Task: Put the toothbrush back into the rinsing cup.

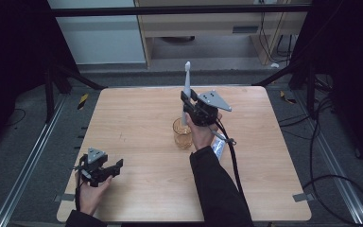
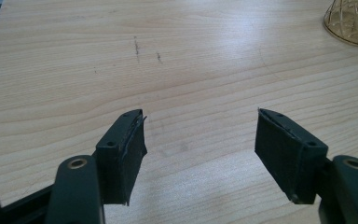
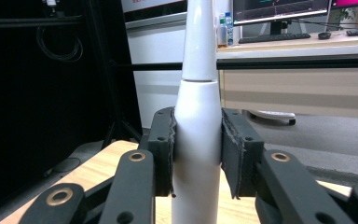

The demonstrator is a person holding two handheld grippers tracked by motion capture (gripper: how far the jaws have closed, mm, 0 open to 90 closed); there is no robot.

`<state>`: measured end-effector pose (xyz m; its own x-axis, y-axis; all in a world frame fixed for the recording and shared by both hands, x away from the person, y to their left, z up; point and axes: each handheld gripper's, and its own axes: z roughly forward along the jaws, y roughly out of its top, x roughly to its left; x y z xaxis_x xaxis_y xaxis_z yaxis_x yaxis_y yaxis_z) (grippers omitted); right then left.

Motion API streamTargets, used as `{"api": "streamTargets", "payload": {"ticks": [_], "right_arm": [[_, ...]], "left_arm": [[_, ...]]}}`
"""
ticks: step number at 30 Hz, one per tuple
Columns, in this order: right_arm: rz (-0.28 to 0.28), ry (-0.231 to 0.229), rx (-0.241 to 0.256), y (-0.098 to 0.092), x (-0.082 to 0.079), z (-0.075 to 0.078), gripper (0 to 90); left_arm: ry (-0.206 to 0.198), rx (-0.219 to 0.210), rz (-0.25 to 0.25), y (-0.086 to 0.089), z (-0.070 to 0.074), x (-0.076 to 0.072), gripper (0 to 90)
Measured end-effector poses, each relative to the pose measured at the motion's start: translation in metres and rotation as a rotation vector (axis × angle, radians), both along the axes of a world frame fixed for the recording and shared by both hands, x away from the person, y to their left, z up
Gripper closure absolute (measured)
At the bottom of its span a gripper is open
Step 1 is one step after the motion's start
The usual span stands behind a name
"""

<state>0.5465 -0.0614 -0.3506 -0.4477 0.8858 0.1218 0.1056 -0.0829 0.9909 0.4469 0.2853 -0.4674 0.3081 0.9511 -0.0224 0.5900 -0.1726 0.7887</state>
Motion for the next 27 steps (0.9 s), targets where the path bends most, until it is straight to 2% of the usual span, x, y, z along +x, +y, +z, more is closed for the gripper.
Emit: {"api": "streamTargets", "payload": {"ticks": [13,19,27], "right_arm": [[-0.009,0.019,-0.012,0.016,0.012,-0.014,67.2],[0.000,0.027,-0.048,0.025,0.011,-0.023,67.2],[0.001,0.044,-0.057,0.029,0.010,-0.033,67.2]], "left_arm": [[0.001,0.001,0.009,0.003,-0.001,0.001,33.1],[0.003,-0.001,0.007,0.002,-0.001,0.001,33.1],[0.002,0.000,0.007,0.002,-0.001,0.001,33.1]]}}
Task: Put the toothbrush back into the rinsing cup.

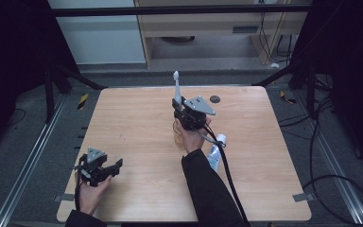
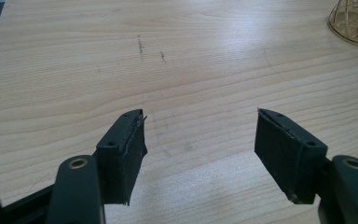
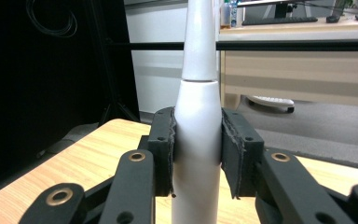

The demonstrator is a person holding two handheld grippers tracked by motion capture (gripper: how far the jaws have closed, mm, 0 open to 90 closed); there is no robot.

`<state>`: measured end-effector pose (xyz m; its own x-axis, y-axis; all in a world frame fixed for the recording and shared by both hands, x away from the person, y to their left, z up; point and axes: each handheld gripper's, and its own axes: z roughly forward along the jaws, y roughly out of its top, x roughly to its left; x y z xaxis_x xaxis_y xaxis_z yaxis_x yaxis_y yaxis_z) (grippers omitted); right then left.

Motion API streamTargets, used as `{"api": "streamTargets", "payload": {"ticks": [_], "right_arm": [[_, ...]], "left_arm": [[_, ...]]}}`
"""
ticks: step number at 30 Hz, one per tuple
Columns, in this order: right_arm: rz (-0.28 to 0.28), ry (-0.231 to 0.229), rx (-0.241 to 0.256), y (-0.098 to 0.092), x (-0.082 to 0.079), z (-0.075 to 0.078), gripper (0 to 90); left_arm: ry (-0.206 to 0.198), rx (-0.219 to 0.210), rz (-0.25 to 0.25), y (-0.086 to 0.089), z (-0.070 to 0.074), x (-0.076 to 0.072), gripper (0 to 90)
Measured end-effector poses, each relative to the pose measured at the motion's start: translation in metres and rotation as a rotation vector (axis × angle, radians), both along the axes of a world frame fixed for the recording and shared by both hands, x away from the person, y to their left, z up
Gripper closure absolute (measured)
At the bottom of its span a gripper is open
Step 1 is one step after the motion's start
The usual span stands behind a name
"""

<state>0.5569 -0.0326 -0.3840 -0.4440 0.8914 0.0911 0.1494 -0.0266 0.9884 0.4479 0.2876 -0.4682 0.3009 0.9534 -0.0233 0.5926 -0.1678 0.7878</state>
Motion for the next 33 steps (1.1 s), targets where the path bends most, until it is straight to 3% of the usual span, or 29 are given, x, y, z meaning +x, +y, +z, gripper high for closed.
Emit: {"api": "streamTargets", "payload": {"ticks": [33], "right_arm": [[-0.039,0.066,-0.013,0.007,-0.004,-0.045,67.0]], "left_arm": [[-0.001,0.004,-0.002,0.000,0.000,0.000,33.1]]}}
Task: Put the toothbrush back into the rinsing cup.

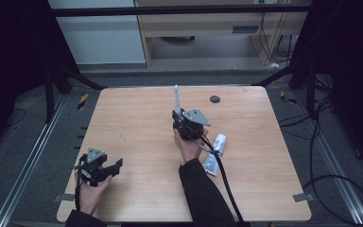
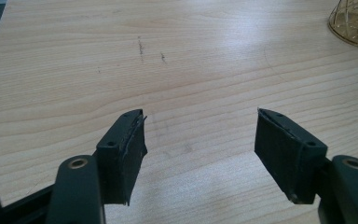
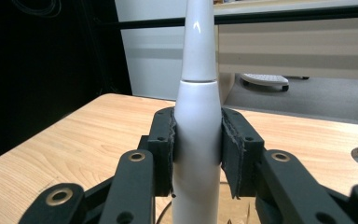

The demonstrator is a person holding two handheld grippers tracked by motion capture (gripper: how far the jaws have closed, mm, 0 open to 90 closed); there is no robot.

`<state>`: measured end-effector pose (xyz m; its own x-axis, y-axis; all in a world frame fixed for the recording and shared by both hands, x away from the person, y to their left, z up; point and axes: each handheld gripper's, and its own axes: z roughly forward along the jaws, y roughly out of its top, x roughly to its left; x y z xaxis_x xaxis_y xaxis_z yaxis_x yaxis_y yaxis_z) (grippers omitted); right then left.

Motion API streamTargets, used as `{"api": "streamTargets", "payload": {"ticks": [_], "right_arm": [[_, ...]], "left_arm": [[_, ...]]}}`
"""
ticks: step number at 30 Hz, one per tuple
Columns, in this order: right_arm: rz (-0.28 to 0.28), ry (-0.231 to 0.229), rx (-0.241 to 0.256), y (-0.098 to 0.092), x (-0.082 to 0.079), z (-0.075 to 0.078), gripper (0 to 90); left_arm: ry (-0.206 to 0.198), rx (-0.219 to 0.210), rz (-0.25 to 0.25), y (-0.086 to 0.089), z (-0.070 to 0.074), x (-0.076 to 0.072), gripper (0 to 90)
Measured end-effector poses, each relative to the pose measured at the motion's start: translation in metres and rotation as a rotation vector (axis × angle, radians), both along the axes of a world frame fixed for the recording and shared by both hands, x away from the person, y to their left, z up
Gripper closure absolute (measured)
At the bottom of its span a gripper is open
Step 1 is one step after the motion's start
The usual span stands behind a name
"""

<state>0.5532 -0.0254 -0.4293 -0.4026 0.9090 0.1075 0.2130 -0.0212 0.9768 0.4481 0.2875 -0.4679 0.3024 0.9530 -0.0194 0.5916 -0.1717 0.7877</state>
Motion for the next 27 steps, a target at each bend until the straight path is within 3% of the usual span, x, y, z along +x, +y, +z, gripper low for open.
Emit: {"api": "streamTargets", "payload": {"ticks": [27], "right_arm": [[0.023,0.047,-0.020,-0.001,0.001,-0.016,66.8]], "left_arm": [[0.002,0.000,-0.001,0.000,-0.001,0.001,33.2]]}}
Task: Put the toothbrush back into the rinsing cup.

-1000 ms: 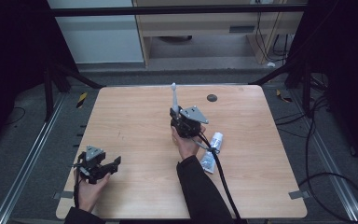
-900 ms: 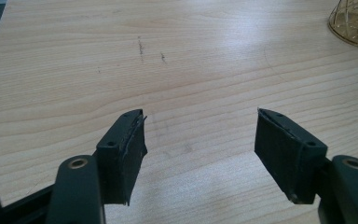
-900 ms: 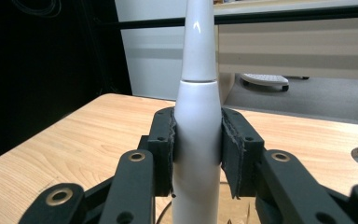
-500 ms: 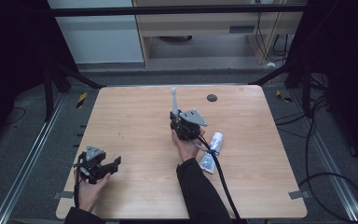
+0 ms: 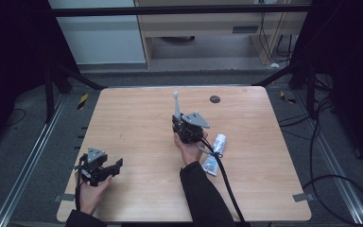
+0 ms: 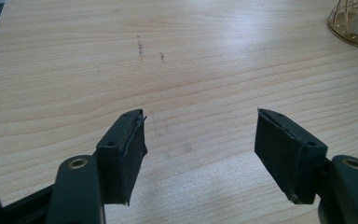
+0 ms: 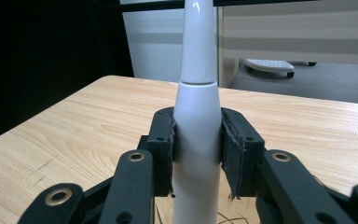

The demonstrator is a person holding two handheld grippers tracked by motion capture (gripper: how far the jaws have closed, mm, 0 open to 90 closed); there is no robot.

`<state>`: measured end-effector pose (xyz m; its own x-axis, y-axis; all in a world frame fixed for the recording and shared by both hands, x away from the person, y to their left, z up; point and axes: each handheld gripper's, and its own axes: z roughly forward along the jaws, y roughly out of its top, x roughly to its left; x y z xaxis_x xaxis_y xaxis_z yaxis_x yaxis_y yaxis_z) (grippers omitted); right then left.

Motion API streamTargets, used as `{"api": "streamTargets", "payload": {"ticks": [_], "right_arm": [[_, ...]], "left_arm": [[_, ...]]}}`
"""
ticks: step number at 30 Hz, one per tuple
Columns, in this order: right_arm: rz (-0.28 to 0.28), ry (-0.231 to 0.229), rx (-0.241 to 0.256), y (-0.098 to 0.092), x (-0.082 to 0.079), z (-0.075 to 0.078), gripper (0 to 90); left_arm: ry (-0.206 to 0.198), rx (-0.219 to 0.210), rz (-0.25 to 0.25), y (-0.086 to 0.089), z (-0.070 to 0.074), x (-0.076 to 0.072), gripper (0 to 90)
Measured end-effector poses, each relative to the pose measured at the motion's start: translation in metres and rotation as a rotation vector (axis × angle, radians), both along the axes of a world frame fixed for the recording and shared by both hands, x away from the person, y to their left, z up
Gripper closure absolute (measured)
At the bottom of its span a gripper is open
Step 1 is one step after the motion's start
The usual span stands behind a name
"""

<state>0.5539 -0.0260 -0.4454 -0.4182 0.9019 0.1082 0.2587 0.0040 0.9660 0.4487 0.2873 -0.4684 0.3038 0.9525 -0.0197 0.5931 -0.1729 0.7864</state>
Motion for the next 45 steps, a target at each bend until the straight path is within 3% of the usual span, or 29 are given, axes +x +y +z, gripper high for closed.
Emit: {"api": "streamTargets", "payload": {"ticks": [10,22,36,45], "right_arm": [[0.004,0.009,0.001,-0.002,-0.002,-0.003,66.4],[0.022,0.004,-0.032,-0.004,-0.010,0.000,63.8],[0.037,0.034,-0.055,-0.005,-0.010,-0.001,66.4],[0.045,-0.001,-0.061,-0.019,-0.024,0.016,64.8]], "left_arm": [[0.001,-0.001,0.001,0.000,0.000,0.000,33.1],[0.000,-0.008,0.006,0.001,0.000,0.000,33.1],[0.007,-0.010,0.003,0.002,-0.001,0.001,33.1],[0.011,-0.012,0.001,0.001,-0.001,0.002,33.1]]}}
